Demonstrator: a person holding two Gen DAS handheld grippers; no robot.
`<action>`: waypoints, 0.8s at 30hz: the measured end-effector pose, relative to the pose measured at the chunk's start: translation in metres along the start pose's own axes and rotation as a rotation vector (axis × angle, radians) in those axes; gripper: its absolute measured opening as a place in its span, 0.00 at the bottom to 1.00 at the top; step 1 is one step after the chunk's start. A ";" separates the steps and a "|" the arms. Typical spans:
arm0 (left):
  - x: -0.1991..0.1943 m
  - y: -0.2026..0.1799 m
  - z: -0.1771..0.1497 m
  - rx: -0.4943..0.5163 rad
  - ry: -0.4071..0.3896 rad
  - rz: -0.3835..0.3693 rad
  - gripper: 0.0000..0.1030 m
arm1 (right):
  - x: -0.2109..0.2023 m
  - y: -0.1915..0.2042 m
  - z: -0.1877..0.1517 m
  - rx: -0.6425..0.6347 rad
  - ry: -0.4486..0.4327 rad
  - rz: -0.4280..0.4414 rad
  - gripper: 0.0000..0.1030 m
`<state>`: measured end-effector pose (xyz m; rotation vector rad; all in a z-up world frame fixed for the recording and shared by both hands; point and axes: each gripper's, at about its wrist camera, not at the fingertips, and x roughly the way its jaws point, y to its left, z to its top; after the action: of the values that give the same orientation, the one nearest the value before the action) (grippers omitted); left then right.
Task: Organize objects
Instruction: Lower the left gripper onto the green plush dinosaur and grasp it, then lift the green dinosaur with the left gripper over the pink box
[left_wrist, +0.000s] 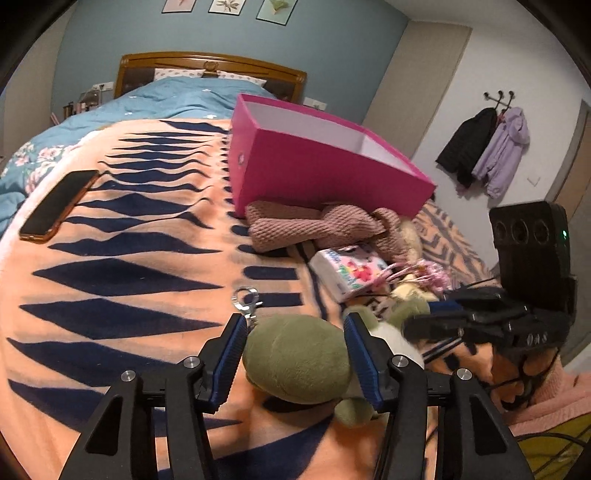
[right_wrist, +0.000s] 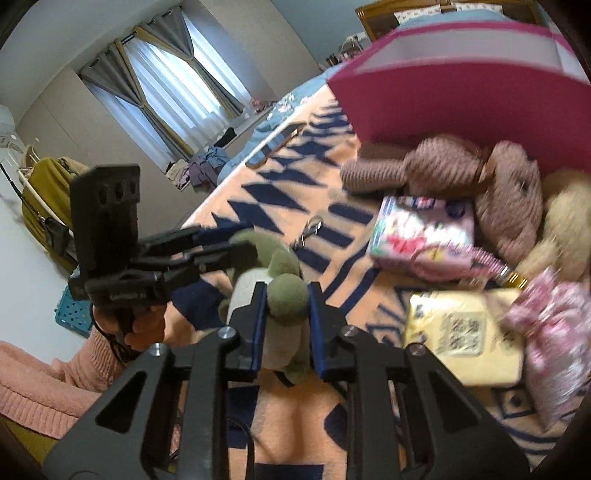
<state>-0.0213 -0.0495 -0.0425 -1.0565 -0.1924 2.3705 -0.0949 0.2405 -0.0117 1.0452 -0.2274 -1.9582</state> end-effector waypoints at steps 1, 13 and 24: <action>0.001 -0.002 0.001 -0.003 -0.005 -0.013 0.53 | -0.004 0.000 0.005 -0.010 -0.014 -0.011 0.23; 0.038 -0.023 0.021 0.010 0.012 -0.042 0.53 | -0.052 -0.037 0.043 -0.004 -0.140 -0.149 0.23; 0.052 -0.022 0.041 0.048 0.036 -0.051 0.55 | -0.045 -0.054 0.034 0.049 -0.120 -0.150 0.27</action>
<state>-0.0711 -0.0005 -0.0410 -1.0580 -0.1471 2.2980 -0.1412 0.2998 0.0083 1.0017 -0.2704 -2.1628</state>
